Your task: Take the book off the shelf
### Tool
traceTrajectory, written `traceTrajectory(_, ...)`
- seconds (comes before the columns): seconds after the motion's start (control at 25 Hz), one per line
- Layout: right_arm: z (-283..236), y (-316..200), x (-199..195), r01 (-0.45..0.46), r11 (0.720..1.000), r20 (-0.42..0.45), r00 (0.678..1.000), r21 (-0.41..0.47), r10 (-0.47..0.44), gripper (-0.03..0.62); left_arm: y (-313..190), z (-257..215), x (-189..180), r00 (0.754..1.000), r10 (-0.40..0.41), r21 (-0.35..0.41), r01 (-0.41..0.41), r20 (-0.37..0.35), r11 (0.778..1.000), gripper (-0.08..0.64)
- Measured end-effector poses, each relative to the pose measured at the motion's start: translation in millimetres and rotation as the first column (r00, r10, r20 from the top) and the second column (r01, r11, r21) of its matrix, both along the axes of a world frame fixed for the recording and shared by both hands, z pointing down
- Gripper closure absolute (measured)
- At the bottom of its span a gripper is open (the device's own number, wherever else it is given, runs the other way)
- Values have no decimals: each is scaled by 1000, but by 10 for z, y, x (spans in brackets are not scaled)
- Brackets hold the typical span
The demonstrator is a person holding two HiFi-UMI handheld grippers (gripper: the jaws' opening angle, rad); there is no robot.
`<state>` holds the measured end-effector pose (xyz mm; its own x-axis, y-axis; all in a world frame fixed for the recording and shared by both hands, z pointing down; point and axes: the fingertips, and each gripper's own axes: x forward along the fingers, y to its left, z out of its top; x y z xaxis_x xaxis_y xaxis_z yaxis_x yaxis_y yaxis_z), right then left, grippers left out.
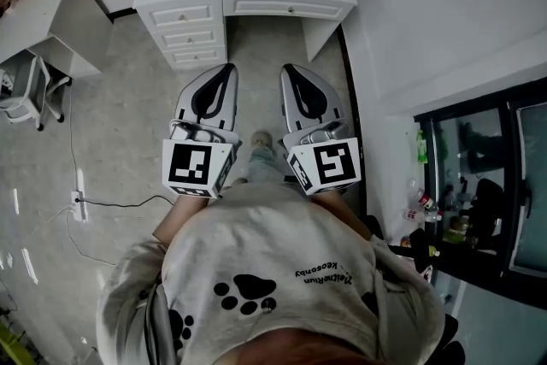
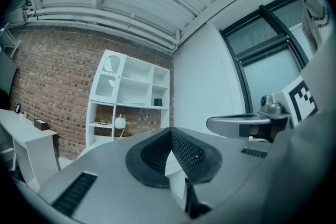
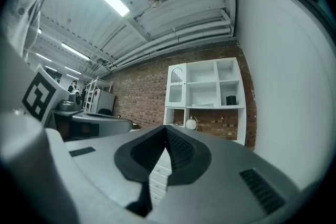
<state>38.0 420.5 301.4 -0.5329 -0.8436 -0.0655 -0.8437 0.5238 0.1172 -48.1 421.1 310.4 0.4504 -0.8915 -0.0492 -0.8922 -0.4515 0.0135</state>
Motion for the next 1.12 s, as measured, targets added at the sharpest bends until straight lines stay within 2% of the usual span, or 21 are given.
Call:
traceTrajectory(0.2, -35, -512, 90, 21, 1000, 14, 1000, 15, -21, 575, -485, -40, 78, 1000, -21, 16, 21, 15, 1000, 551)
traceTrajectory(0.68, -125, -1760, 526, 94, 995, 35, 995, 37, -95, 575, -1647, -182, 347, 991, -134, 44, 133, 14, 990, 550)
traceTrajectory(1.12, 4, -2155, 598, 127, 992, 32, 991, 13, -128, 575, -2057, -127, 370, 985, -172, 29, 172, 25, 985, 551)
